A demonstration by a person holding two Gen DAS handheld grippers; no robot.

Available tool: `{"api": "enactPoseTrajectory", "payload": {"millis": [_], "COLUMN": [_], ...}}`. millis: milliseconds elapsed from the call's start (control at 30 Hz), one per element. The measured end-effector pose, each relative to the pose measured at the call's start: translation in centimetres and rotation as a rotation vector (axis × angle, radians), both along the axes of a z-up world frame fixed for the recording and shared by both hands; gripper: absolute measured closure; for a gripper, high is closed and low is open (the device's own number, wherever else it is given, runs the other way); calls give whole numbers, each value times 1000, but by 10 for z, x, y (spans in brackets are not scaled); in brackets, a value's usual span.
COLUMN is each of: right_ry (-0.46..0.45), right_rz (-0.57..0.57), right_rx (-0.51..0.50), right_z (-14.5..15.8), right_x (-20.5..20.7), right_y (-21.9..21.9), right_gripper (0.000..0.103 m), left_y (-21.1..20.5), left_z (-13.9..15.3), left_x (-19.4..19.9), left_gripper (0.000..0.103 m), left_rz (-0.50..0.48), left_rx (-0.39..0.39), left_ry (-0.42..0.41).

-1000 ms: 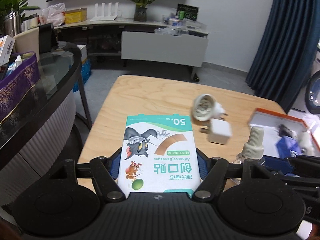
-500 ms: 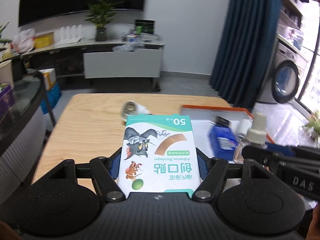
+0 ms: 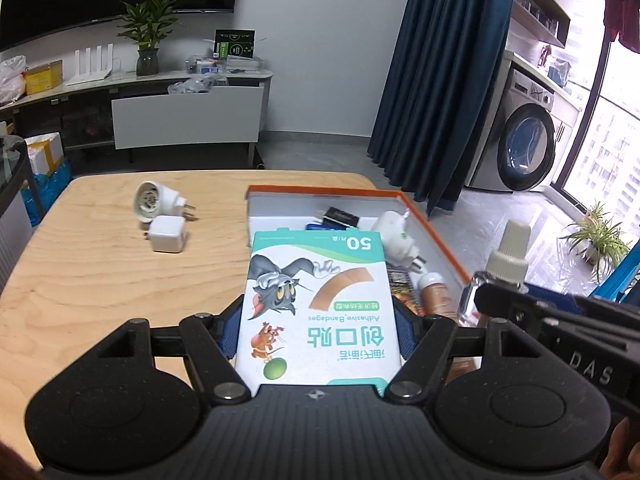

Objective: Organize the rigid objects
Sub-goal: 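Carry the bandage box and freshener bottle over the open white box with both tools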

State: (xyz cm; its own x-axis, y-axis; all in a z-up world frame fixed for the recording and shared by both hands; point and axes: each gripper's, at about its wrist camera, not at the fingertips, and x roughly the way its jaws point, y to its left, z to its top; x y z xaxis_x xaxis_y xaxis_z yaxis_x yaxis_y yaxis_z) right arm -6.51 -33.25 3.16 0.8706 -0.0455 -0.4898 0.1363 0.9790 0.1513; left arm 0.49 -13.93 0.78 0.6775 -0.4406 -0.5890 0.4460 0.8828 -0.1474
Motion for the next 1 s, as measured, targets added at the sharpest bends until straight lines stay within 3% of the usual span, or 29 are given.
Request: {"api": "enactPoseTrajectory", "payload": {"millis": [1000], "right_ry": [-20], "right_rz": [-18], "right_rx": [11], "right_z": [4], "right_x": [-1], "right_y": [-14], "right_gripper": [66], "left_y": [-12], "left_z": [2], "left_x": [-13], "left_gripper": [32], "left_rz": [16], "left_rx": [13], "left_ry": [23]}}
